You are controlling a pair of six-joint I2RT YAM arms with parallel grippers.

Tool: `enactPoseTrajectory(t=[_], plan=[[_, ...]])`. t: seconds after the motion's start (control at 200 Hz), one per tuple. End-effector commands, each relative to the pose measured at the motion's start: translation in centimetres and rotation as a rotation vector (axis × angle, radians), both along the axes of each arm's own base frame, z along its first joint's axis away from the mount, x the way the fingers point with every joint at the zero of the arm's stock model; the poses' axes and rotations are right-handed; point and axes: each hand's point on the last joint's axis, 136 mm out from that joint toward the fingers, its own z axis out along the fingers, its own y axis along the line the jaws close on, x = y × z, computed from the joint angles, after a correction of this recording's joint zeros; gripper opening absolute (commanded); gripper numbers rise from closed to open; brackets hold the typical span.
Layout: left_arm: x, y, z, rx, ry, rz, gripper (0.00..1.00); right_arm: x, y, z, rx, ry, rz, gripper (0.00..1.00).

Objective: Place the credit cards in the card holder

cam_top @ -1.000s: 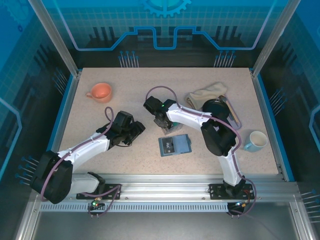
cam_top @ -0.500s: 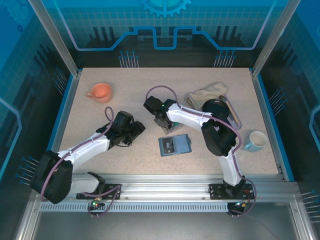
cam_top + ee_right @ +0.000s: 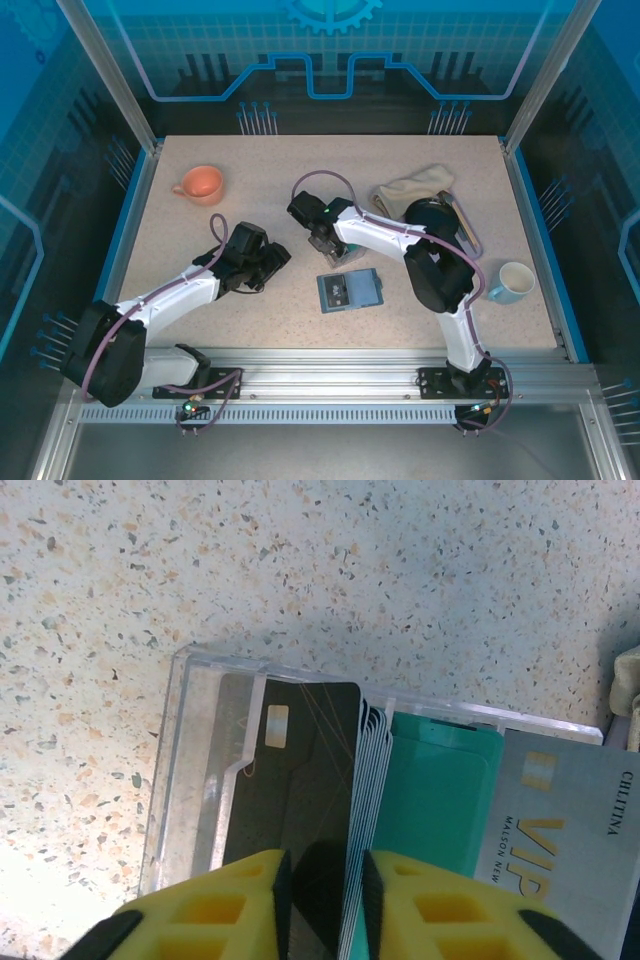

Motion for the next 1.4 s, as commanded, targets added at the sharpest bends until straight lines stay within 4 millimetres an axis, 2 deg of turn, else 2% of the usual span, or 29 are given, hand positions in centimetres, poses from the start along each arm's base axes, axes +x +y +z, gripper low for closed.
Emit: enactPoseTrajectory(t=[0.0, 0.26, 0.3, 0.395, 0.53, 0.705, 0.8, 0.89, 1.0, 1.155, 1.276, 1.331, 1.396], plan=[[0.0, 0.1, -0.2, -0.01, 0.013, 0.007, 0.66, -0.1, -0.7, 1.6, -0.009, -0.027, -0.004, 0.23], [-0.1, 0.1, -0.1, -0.01, 0.012, 0.007, 0.66, -0.3, -0.9, 1.8, -0.005, -0.028, -0.005, 0.21], [-0.1, 0.1, -0.1, -0.011, 0.011, 0.007, 0.66, -0.3, -0.8, 1.9, -0.002, -0.028, -0.005, 0.16], [-0.1, 0.1, -0.1, -0.012, 0.012, 0.007, 0.66, -0.4, -0.8, 2.2, 0.009, -0.026, -0.002, 0.13], [-0.1, 0.1, -0.1, -0.014, 0.013, 0.008, 0.66, -0.7, -0.8, 2.7, 0.027, -0.021, -0.004, 0.12], [-0.1, 0.1, -0.1, -0.013, 0.013, 0.005, 0.66, -1.0, -0.6, 3.6, 0.071, -0.009, -0.009, 0.08], [0.0, -0.2, 0.2, -0.019, 0.007, -0.006, 0.66, -1.5, -0.4, 4.8, 0.119, 0.0, -0.016, 0.06], [0.2, -0.8, 0.7, -0.047, -0.013, -0.032, 0.66, -2.1, -0.3, 6.8, 0.243, 0.018, -0.045, 0.06], [0.9, -2.8, 2.5, -0.146, -0.079, -0.096, 0.67, -3.2, -0.2, 9.7, 0.473, 0.077, -0.072, 0.04], [1.9, -6.0, 5.7, -0.317, -0.182, -0.2, 0.68, -4.2, -1.1, 13.2, 0.898, 0.215, -0.159, 0.04], [2.7, -8.5, 8.3, -0.455, -0.245, -0.281, 0.68, -4.3, -2.9, 14.8, 1.169, 0.297, -0.235, 0.04], [3.1, -9.5, 9.7, -0.516, -0.281, -0.312, 0.69, -4.4, -3.5, 15.3, 1.261, 0.329, -0.258, 0.03], [3.5, -10.6, 10.4, -0.556, -0.292, -0.332, 0.69, -4.5, -4.0, 15.6, 1.332, 0.356, -0.282, 0.03]])
